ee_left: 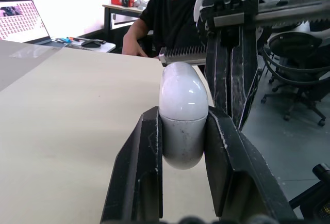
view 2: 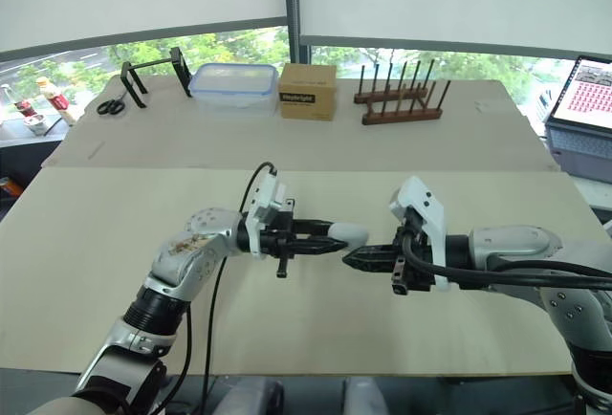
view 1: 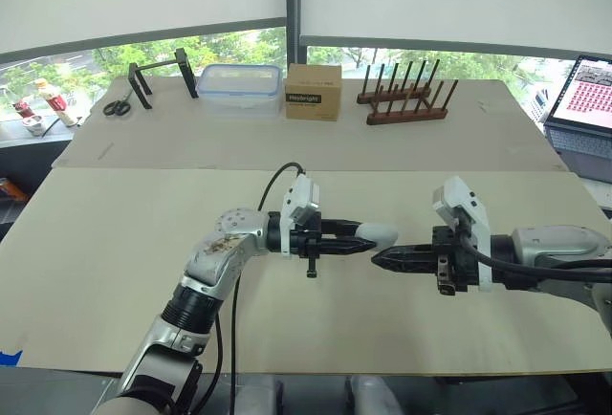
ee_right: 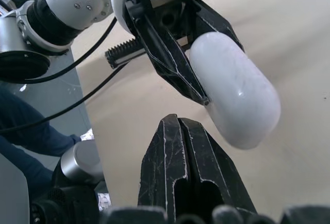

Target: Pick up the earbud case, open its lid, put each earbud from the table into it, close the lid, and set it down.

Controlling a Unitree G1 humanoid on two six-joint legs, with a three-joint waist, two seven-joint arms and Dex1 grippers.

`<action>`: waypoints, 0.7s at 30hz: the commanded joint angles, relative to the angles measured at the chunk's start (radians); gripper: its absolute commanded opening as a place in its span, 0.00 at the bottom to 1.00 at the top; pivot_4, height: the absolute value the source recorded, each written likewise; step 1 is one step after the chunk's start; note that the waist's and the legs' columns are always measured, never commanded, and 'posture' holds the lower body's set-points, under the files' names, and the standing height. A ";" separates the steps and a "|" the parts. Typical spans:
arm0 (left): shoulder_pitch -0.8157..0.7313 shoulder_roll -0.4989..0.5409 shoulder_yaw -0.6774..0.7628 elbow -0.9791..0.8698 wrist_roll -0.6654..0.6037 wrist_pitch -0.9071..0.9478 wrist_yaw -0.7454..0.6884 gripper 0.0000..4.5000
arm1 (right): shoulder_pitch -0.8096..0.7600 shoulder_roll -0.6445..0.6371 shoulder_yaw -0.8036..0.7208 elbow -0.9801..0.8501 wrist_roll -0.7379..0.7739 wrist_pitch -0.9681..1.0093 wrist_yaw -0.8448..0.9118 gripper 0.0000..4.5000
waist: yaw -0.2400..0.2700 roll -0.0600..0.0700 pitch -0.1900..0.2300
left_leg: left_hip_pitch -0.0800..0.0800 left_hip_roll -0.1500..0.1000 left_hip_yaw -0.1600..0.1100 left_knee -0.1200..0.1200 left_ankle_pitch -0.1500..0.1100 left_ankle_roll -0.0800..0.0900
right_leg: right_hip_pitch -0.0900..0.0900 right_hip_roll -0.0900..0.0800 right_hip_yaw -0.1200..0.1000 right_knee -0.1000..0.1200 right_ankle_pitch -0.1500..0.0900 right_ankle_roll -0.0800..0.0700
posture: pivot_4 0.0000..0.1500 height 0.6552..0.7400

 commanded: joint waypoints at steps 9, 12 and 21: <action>-0.110 -0.002 0.009 0.230 -0.078 0.584 0.131 0.13 | 0.079 -0.017 0.012 -0.063 -0.266 -0.233 0.022 0.00 | -0.001 0.000 0.000 | 0.000 -0.001 0.001 0.001 0.000 0.000 | 0.000 0.000 -0.001 0.000 0.000 0.000 | 1.00 1.00; -0.153 -0.027 0.044 0.323 -0.078 0.634 0.162 0.13 | 0.089 -0.009 0.024 -0.070 -0.306 -0.248 0.016 0.00 | -0.001 0.000 0.000 | 0.000 -0.001 0.000 0.001 0.000 0.000 | 0.000 0.000 -0.001 0.001 0.000 0.000 | 1.00 1.00; -0.127 0.067 -0.007 0.284 0.036 0.480 0.137 0.87 | 0.109 -0.053 0.051 -0.053 -0.415 -0.299 0.076 0.00 | -0.006 0.000 0.000 | 0.000 0.000 0.000 0.000 0.000 0.000 | 0.000 0.000 0.000 0.000 0.000 0.000 | 1.00 1.00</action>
